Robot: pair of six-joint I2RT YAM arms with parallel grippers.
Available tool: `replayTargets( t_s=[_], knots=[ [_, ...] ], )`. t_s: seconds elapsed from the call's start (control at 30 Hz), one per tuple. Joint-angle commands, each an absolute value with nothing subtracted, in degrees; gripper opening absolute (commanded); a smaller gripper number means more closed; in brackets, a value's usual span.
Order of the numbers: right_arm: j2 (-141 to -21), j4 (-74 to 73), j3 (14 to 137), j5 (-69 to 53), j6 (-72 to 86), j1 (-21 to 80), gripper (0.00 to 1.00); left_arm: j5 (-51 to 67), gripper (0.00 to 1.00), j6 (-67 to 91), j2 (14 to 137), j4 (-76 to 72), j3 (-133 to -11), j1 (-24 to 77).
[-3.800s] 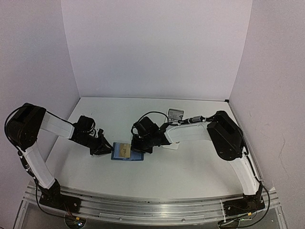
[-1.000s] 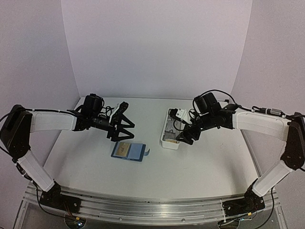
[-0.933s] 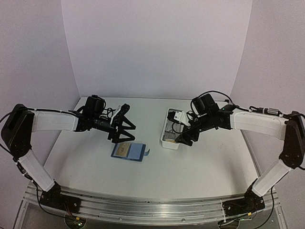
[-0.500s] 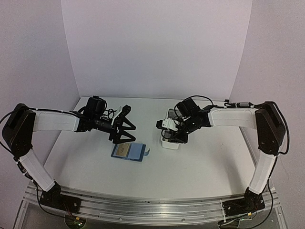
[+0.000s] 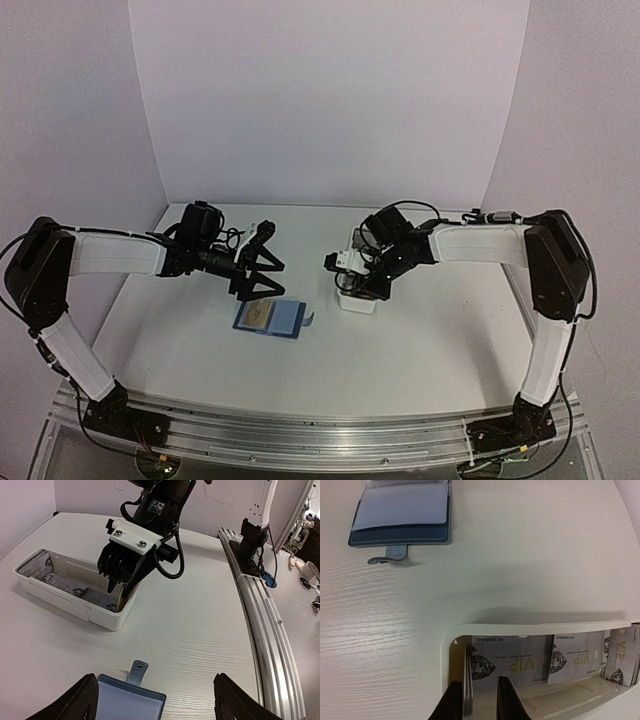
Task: Put the credit cards into the card holder
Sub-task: Pick up the credit card from the storage box.
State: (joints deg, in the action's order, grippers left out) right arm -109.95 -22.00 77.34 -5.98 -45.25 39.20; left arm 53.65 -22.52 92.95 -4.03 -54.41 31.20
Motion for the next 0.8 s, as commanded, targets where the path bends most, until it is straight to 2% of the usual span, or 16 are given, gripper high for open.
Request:
replayTargets(
  t_s=[0.0,0.07,0.23,0.4,0.5,0.63,0.77],
  knots=[
    [-112.7,-25.5,80.8,-4.8,-44.3,39.5,0.14,53.1,0.79,-22.4,90.9,-5.0,-54.9,31.3],
    [-112.8,-25.9,81.6,-4.8,-44.0,39.5,0.00,53.1,0.79,-22.2,90.7,-4.9,-54.9,31.3],
    [-109.6,-27.4,82.5,-4.6,-44.7,39.5,0.00,54.4,0.78,-22.6,90.3,-4.6,-54.7,31.3],
    [-103.2,-32.7,87.6,-5.8,-46.3,39.5,0.00,58.0,0.69,-22.6,90.5,-5.2,-54.9,31.3],
    [-100.6,-37.1,90.8,-7.7,-46.3,39.5,0.00,58.8,0.67,-22.6,91.0,-5.4,-55.6,31.3],
    [-98.7,-41.2,95.1,-9.1,-44.1,39.8,0.00,59.8,0.69,-22.2,91.6,-6.3,-57.5,31.4],
    [-98.2,-42.0,99.1,-16.6,-40.3,41.6,0.00,62.5,0.79,-20.9,92.8,-6.1,-63.0,32.5]
  ],
)
